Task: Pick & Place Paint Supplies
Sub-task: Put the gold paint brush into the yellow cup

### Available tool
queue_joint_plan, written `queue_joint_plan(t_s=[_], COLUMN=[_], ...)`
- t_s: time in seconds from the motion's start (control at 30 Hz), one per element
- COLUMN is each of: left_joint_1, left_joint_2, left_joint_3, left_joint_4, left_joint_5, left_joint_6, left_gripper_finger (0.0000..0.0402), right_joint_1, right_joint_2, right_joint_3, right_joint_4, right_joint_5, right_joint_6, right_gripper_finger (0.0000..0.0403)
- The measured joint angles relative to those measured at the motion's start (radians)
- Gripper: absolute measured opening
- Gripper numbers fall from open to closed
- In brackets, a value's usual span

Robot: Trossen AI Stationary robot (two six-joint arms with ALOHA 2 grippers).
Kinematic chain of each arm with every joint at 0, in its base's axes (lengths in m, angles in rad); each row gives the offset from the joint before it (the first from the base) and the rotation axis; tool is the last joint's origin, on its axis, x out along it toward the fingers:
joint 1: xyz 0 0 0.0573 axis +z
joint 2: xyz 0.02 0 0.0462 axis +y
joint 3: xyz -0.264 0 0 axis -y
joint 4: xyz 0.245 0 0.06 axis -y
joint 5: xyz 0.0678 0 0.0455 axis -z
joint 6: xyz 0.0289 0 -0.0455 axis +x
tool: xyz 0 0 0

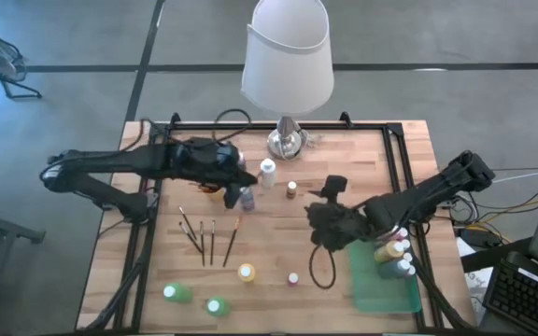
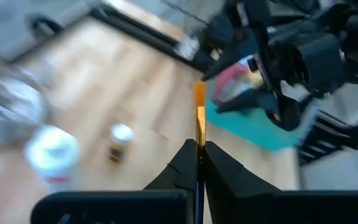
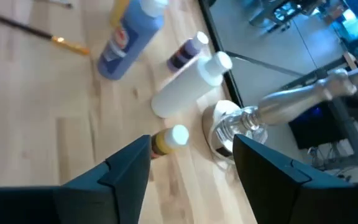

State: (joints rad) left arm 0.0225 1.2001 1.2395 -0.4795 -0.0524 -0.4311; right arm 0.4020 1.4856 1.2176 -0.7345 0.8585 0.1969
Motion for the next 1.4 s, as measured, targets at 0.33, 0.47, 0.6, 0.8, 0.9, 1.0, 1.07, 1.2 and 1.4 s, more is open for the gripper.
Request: queue_joint_plan(t_s=[0.33, 0.47, 0.6, 0.8, 0.9, 1.0, 1.07, 1.2, 1.4], left_joint_1=[-0.063, -0.066, -0.065, -0.064, -0.061, -0.055, -0.049, -0.035, -0.026], left_joint_2=[-0.063, -0.074, -0.123, -0.253, -0.324, -0.386, -0.417, -0.459, -0.497], left_joint_3=[-0.002, -0.038, -0.145, -0.333, -0.434, -0.531, -0.591, -0.701, -0.837], left_joint_4=[0.015, 0.122, 0.284, 0.475, 0.588, 0.684, 0.741, 0.829, 0.973], left_joint_5=[-0.385, -0.435, -0.438, -0.440, -0.451, -0.478, -0.486, -0.505, -0.534], left_joint_6=[0.204, 0.290, 0.364, 0.419, 0.449, 0.482, 0.497, 0.513, 0.532], left_gripper_finger=[0.0012, 0.0012, 0.0012, 0.0012, 0.0012, 0.0013, 0.0013, 0.0013, 0.0013], right_joint_1=[-0.206, -0.303, -0.372, -0.415, -0.422, -0.427, -0.427, -0.427, -0.427], right_joint_2=[-0.216, -0.284, -0.331, -0.370, -0.371, -0.372, -0.373, -0.373, -0.373], right_joint_3=[-0.359, -0.462, -0.533, -0.616, -0.649, -0.672, -0.673, -0.670, -0.670], right_joint_4=[0.658, 0.783, 0.837, 0.889, 0.935, 1.006, 1.015, 1.011, 1.010], right_joint_5=[-0.353, -0.410, -0.413, -0.416, -0.415, -0.415, -0.415, -0.415, -0.415], right_joint_6=[-0.210, -0.209, -0.175, -0.173, -0.176, -0.192, -0.196, -0.195, -0.192], right_gripper_finger=[0.0247, 0.0252, 0.0256, 0.0263, 0.0267, 0.0271, 0.0273, 0.0277, 0.0282])
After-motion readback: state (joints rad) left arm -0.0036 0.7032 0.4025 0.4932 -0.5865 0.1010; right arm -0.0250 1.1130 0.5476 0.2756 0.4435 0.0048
